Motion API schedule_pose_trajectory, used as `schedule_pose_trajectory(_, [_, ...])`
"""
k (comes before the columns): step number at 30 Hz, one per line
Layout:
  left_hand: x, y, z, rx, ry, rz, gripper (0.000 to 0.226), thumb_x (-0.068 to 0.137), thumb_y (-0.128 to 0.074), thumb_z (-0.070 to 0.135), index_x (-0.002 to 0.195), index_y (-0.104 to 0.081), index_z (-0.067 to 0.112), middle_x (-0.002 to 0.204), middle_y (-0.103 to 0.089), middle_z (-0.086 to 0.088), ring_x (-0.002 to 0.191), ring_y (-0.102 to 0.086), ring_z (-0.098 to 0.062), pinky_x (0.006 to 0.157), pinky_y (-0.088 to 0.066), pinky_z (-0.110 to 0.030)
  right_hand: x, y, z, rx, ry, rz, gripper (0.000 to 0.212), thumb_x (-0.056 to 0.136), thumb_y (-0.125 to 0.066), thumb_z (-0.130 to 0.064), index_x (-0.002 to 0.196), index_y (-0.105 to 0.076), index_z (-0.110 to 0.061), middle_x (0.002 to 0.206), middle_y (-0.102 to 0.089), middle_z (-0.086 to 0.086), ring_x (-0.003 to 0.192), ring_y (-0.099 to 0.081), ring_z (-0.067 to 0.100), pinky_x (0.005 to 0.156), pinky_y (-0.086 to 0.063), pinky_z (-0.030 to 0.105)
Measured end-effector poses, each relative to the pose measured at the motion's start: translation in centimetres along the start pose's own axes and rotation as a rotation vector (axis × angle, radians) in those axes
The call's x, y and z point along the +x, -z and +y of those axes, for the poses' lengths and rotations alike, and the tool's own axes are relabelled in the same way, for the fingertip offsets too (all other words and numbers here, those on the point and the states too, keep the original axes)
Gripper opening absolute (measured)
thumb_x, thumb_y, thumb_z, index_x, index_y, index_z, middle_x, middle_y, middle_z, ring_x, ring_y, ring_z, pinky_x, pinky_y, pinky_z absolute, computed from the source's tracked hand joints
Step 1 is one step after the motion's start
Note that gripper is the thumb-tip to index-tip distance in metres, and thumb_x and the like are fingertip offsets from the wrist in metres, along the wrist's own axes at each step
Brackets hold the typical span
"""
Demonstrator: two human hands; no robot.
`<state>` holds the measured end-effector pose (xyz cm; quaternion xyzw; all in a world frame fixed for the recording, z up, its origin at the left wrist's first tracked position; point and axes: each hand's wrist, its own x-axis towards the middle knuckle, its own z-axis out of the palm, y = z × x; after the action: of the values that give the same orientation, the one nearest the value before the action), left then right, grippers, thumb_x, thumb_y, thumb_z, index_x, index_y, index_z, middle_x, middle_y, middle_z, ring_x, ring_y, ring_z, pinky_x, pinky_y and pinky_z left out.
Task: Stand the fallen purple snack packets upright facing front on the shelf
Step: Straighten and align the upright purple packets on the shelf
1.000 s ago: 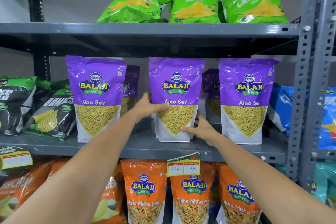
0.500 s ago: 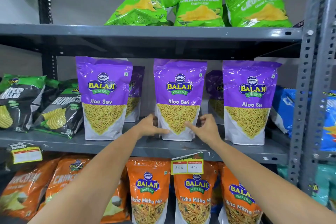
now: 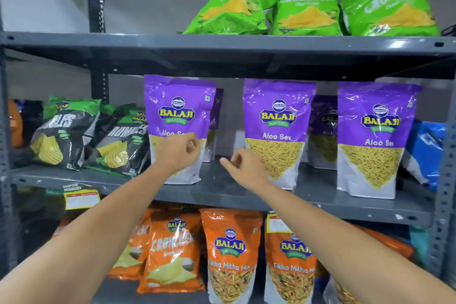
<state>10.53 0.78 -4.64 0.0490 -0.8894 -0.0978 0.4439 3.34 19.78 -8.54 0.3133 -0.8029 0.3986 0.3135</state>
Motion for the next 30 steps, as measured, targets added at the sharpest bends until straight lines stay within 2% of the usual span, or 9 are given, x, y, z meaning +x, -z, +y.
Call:
schedule_pose_trajectory(3, [-0.8, 0.7, -3.5, 0.035, -0.049, 0.231, 0.02, 0.08, -0.066, 0.041, 0.088, -0.065, 0.022, 0.079, -0.066, 0.003, 0.082, -0.066, -0.025, 0.062, -0.045, -0.03, 1.0, -2.7, -1.8, 0.163, -0.145, -0.134, 0.035, 0.081, -0.072, -0.037, 0.09, -0.05, -0.012, 0.075, -0.051, -0.003, 0.069, -0.051, 0.015, 0.07, -0.044, 0.031])
schedule_pose_trajectory(5, [-1.2, 0.7, -5.9, 0.01, -0.001, 0.293, 0.047, 0.075, -0.07, 0.051, 0.102, -0.06, 0.014, 0.095, -0.062, -0.005, 0.09, -0.062, -0.029, 0.069, -0.049, -0.038, 1.5, -4.3, -2.6, 0.217, -0.223, -0.2, 0.049, 0.079, -0.074, -0.039, 0.105, -0.048, -0.008, 0.085, -0.052, -0.001, 0.077, -0.053, 0.016, 0.077, -0.049, 0.035])
schedule_pose_trajectory(8, [-1.8, -0.6, -8.2, -0.162, 0.215, 0.178, 0.087, 0.065, -0.075, 0.066, 0.124, -0.045, 0.009, 0.117, -0.051, -0.008, 0.11, -0.055, -0.029, 0.086, -0.051, -0.047, 1.8, -5.6, -3.2, 0.238, -0.31, -0.273, 0.068, 0.075, -0.076, -0.045, 0.121, -0.043, -0.008, 0.102, -0.054, 0.003, 0.095, -0.056, 0.02, 0.084, -0.05, 0.038])
schedule_pose_trajectory(12, [-2.3, -2.2, -9.9, -0.412, 0.314, -0.007, 0.114, 0.05, -0.081, 0.07, 0.135, -0.032, 0.015, 0.131, -0.047, -0.005, 0.12, -0.053, -0.025, 0.098, -0.049, -0.049, 1.7, -7.1, -3.8, 0.256, -0.344, -0.36, 0.081, 0.075, -0.077, -0.043, 0.134, -0.034, -0.008, 0.116, -0.053, 0.005, 0.102, -0.053, 0.02, 0.077, -0.046, 0.031])
schedule_pose_trajectory(14, [-2.3, -2.9, -10.1, -0.409, 0.304, -0.028, 0.115, 0.048, -0.084, 0.067, 0.136, -0.032, 0.014, 0.132, -0.048, -0.007, 0.122, -0.053, -0.026, 0.1, -0.048, -0.049, 1.9, -8.2, -3.8, 0.267, -0.35, -0.371, 0.083, 0.075, -0.078, -0.041, 0.137, -0.032, -0.009, 0.124, -0.055, 0.008, 0.105, -0.053, 0.019, 0.078, -0.048, 0.031])
schedule_pose_trajectory(19, [-1.4, -3.5, -9.3, -0.403, 0.301, -0.021, 0.114, 0.046, -0.086, 0.067, 0.133, -0.037, 0.011, 0.13, -0.049, -0.009, 0.121, -0.054, -0.025, 0.099, -0.049, -0.048, 2.4, -8.9, -3.6, 0.237, -0.366, -0.305, 0.069, 0.077, -0.077, -0.032, 0.129, -0.04, -0.006, 0.113, -0.056, 0.008, 0.103, -0.056, 0.022, 0.072, -0.045, 0.03])
schedule_pose_trajectory(24, [-0.9, -4.2, -8.0, -0.409, 0.315, -0.015, 0.113, 0.045, -0.087, 0.065, 0.131, -0.039, 0.008, 0.127, -0.048, -0.01, 0.122, -0.052, -0.027, 0.099, -0.048, -0.047, 2.8, -8.6, -2.1, 0.27, -0.412, -0.279, 0.06, 0.073, -0.081, -0.03, 0.116, -0.045, -0.01, 0.119, -0.062, 0.009, 0.107, -0.061, 0.024, 0.089, -0.055, 0.042])
schedule_pose_trajectory(28, [-0.9, -5.0, -7.0, -0.355, 0.367, 0.009, 0.102, 0.044, -0.087, 0.063, 0.115, -0.044, 0.004, 0.118, -0.047, -0.013, 0.119, -0.047, -0.029, 0.097, -0.042, -0.039, 2.7, -8.1, -1.5, 0.279, -0.439, -0.26, 0.059, 0.073, -0.08, -0.029, 0.118, -0.047, -0.01, 0.116, -0.062, 0.007, 0.105, -0.061, 0.022, 0.084, -0.053, 0.034])
schedule_pose_trajectory(30, [-1.0, -5.2, -6.6, -0.458, 0.402, -0.012, 0.105, 0.048, -0.091, 0.052, 0.123, -0.04, 0.0, 0.125, -0.041, -0.015, 0.124, -0.043, -0.028, 0.099, -0.039, -0.035, 2.7, -7.7, -1.3, 0.278, -0.444, -0.262, 0.059, 0.072, -0.081, -0.033, 0.117, -0.049, -0.012, 0.112, -0.063, 0.007, 0.103, -0.061, 0.021, 0.079, -0.051, 0.031])
